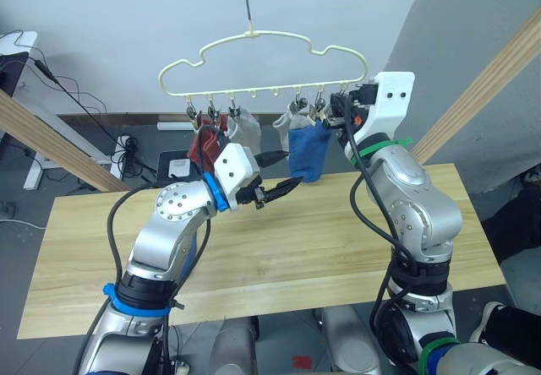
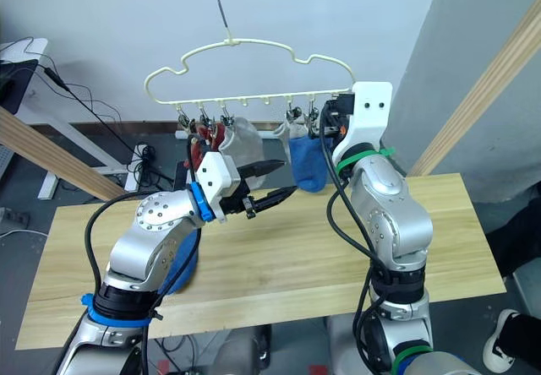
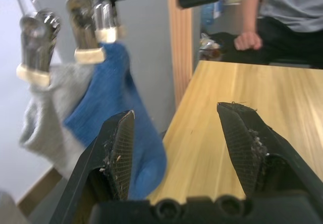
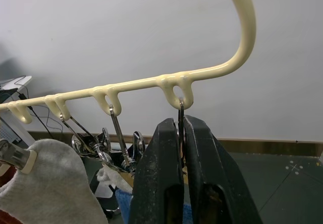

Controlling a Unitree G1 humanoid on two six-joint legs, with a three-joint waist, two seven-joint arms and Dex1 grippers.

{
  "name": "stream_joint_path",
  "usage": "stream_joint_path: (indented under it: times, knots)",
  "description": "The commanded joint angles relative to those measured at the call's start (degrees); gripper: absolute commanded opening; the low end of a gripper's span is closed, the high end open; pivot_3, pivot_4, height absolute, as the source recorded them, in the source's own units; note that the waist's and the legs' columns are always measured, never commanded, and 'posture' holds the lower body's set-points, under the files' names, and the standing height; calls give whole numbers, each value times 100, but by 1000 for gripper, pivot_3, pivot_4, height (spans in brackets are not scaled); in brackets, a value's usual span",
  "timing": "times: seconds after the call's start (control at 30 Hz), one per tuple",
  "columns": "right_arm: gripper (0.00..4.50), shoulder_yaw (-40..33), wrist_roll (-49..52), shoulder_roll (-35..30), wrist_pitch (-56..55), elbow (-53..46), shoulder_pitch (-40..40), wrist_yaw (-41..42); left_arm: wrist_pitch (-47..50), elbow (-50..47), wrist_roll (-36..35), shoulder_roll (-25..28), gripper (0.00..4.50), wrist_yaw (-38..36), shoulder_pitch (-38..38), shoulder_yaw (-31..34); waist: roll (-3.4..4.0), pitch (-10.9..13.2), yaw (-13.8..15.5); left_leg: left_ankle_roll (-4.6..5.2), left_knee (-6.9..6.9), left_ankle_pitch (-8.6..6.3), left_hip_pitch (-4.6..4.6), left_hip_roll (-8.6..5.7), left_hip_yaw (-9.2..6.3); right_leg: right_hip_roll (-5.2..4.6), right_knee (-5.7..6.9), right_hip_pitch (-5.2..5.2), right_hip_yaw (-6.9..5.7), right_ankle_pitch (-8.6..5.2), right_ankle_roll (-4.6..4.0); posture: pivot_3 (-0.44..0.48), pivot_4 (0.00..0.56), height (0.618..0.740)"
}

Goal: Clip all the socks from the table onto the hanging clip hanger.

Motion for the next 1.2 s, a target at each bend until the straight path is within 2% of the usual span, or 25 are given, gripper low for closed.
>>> stream_joint_path:
  times: [0.03, 0.13, 0.23, 0.27, 0.37, 0.5, 0.83, 0.93, 1.2]
  knots:
    - [10, 12, 31, -68, -147, -120, -116, 58, -79, -160, 201, -111, 2891, 784, 501, 507, 0, 0, -9, 0, 0, 0, 1, 1, 0, 0, 0, 0, 0, 0, 0, -208, 303, 740]
    - [0, 3, 43, -127, -161, -84, -143, 84, -18, -21, 250, -247, 3466, 1414, 1083, 1019, 0, 0, -14, 0, -1, 0, 2, 3, 1, 0, 1, 0, 1, 0, 0, -203, 306, 740]
    - [0, -11, 61, -185, -136, -65, -154, 116, 128, 364, 277, -371, 4345, 2059, 1461, 1584, 0, 0, 9, 0, 0, 0, 2, 3, -2, 0, 3, -1, -1, 0, 0, -194, 312, 740]
    - [0, -16, 72, -210, -120, -58, -157, 131, 189, 522, 275, -409, 4489, 2250, 1551, 1752, 0, 0, 16, 0, 0, 0, 2, 2, -2, 0, 2, 0, -1, 0, 0, -192, 314, 740]
    - [0, -6, 92, -255, -90, -36, -163, 167, 283, 1008, 331, -467, 4489, 2722, 1646, 2112, 0, 0, 16, 0, 0, 0, 3, 1, -2, -1, 2, 0, -2, 0, 0, -192, 316, 740]
    - [0, 15, 117, -293, -77, -11, -182, 182, 456, 1546, 199, -542, 4489, 2912, 1575, 2318, 0, 0, 32, 0, 0, 0, 1, -1, -4, -1, 2, 0, -5, 0, 0, -193, 317, 740]
    - [0, 56, 126, -331, -55, -11, -205, 201, 578, 2122, 421, -511, 4489, 2945, 1491, 2032, -1, 0, 26, 0, 0, 0, 2, -2, -2, -7, 3, 0, -5, 0, 0, -200, 316, 740]
    - [0, 58, 132, -331, -62, -7, -211, 201, 607, 2146, 544, -489, 3905, 2936, 1497, 1916, -1, 0, 26, 0, 0, 0, 4, -2, -1, -7, 5, 0, -5, 0, 0, -200, 316, 740]
    - [0, 75, 132, -296, -91, 4, -209, 191, 583, 2127, 699, -432, 1596, 2953, 1597, 1827, 0, 0, 23, 0, 0, 0, 7, -1, 1, -7, 5, 1, -3, 0, 0, -199, 312, 740]
